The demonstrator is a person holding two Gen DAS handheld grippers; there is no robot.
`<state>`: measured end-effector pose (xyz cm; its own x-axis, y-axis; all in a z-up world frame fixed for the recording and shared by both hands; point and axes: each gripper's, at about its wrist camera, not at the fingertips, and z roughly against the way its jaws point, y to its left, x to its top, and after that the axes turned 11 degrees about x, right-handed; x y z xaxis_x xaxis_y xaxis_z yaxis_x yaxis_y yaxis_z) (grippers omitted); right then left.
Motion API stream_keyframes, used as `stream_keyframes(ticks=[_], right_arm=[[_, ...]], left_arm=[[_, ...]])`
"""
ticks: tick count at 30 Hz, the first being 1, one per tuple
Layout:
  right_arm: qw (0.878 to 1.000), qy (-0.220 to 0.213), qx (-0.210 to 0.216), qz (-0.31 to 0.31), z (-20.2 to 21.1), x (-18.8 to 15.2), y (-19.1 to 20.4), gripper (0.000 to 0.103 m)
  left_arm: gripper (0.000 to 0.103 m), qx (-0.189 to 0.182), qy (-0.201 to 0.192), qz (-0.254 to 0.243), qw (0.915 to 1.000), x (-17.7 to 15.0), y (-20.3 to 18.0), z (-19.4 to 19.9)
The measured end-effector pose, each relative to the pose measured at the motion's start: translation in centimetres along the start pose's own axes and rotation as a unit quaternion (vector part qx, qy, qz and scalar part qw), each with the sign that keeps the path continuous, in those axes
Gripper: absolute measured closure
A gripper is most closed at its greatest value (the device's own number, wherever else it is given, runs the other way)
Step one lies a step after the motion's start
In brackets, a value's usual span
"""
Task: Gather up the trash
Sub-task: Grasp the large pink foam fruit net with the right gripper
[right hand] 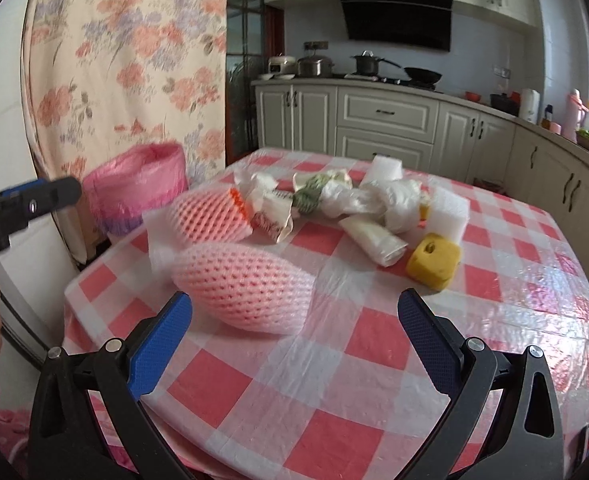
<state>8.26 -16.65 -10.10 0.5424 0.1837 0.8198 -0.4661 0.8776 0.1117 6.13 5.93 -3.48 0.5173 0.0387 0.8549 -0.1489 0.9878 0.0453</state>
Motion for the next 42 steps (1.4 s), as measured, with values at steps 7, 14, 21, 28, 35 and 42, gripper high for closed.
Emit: stream_keyframes(ticks=[7,14,21,28,35,42], right_arm=[[0.998,0.058,0.005,0.022,-5.3,0.0,-0.7,0.007],[0.991,0.098,0.035,0.078,-9.2,1.4,0.0,0.007],[0.983,0.116,0.086,0.11,-11.6,2.7,0.6,0.007],[0.983,0.116,0.124,0.071,-12.0,2.7,-1.2,0.044],[0.99,0.094,0.102,0.032,-10.4,2.0,-3.5,0.052],[0.992,0.082,0.097,0.014,-9.3,1.3,-4.7,0.052]], left_arm=[[0.005,-0.014,0.044,0.011,0.9989,-0.4,1.7,-5.4],[0.005,-0.02,0.084,0.022,0.996,-1.1,2.3,-9.7],[0.01,-0.018,0.121,0.042,0.9916,-2.0,2.3,-12.3],[0.01,-0.016,0.136,0.037,0.9899,-2.0,1.2,-13.3],[0.019,-0.024,0.158,0.022,0.9869,-2.2,-2.1,-15.3],[0.028,0.012,0.164,0.001,0.9864,-2.4,-4.2,-16.4]])
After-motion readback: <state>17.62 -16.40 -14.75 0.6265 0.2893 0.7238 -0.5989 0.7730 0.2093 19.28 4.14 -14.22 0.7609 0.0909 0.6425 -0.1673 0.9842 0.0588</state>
